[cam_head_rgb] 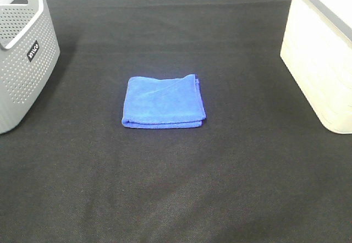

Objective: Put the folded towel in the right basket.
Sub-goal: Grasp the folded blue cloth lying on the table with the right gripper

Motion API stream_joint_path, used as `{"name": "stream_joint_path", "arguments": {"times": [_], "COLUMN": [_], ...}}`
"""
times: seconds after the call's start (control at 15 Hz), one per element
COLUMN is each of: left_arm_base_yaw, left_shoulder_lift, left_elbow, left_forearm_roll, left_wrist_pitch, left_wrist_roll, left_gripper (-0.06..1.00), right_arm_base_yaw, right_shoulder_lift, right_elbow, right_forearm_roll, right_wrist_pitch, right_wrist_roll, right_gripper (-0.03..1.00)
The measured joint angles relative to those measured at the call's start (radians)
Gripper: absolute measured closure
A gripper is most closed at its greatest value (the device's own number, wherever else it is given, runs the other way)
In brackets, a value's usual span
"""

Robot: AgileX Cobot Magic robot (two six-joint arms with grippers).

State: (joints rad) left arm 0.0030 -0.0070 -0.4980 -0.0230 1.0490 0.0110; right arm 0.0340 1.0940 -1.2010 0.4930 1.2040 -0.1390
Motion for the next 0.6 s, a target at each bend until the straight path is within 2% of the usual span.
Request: {"name": "stream_joint_path", "arguments": {"times": [0.13, 0.2, 0.33, 0.6], "left_arm_base_yaw": [0.0, 0.0, 0.0, 0.0], "left_shoulder_lift": [0.0, 0.0, 0.0, 0.0], "left_elbow": [0.0, 0.0, 0.0, 0.0], "left_forearm_roll": [0.0, 0.0, 0.0, 0.0], "left_wrist_pitch": [0.0, 0.0, 0.0, 0.0], "left_wrist_roll": [0.0, 0.0, 0.0, 0.0], "left_gripper": [-0.04, -0.04, -0.04, -0.04], "right_arm_base_yaw": [0.098, 0.21, 0.299, 0.32], "right_shoulder_lift": [0.148, 0.278, 0.481, 0.841], "right_elbow": [-0.003, -0.007, -0.042, -0.205], "right_forearm_roll": [0.068, 0.08, 0.107, 0.132], "right_wrist_pitch": [-0.083, -0.195, -0.298, -0.369], "right_wrist_roll": [-0.007, -0.007, -0.007, -0.007], "right_gripper": [0.0, 0.0, 0.0, 0.0]}}
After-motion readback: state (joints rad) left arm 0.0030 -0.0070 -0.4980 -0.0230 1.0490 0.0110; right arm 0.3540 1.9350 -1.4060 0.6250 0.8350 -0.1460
